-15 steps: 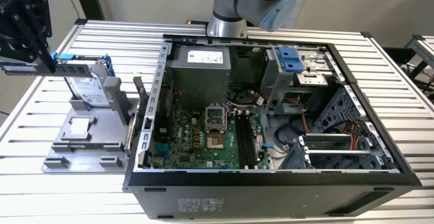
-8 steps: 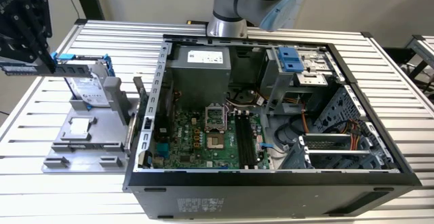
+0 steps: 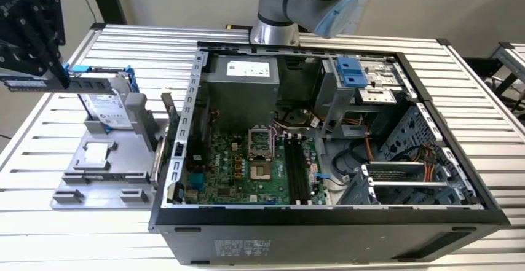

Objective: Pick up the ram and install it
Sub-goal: 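Pick up the ram and move it above insertion slot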

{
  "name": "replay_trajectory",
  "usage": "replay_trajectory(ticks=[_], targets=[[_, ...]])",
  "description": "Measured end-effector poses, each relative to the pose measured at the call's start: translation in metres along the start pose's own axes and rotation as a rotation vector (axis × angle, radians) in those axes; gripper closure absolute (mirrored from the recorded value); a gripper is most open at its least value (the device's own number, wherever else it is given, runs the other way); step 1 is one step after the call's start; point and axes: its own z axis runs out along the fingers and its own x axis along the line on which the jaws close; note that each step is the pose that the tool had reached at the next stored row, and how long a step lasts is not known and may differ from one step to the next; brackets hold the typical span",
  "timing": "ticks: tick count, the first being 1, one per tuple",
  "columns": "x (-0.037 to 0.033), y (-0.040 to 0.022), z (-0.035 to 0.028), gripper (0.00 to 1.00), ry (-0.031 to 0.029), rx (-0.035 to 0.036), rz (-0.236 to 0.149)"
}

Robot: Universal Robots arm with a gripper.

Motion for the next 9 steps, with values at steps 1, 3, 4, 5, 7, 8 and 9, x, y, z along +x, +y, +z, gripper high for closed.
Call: replay_trajectory(ticks=[1,3,4,5,7,8,9], targets=[[0.0000,-0.0011,0.0000,1.00,0.0000,0.0000,0.000],[-0.0001,-0.0035,0.0000,1.00,0.0000,0.0000,0.000],[-0.0001,-0.0056,0.0000,1.00,0.0000,0.0000,0.000],[-0.0001,-0.0083,0.0000,1.00,0.0000,-0.0001,0.000],[-0.0002,-0.0139,-0.0001,1.00,0.0000,-0.0005,0.000],[-0.0003,-0.0165,-0.0001,1.00,-0.0001,-0.0007,0.000],[-0.0004,-0.0193,-0.0001,1.00,0.0000,-0.0010,0.000]])
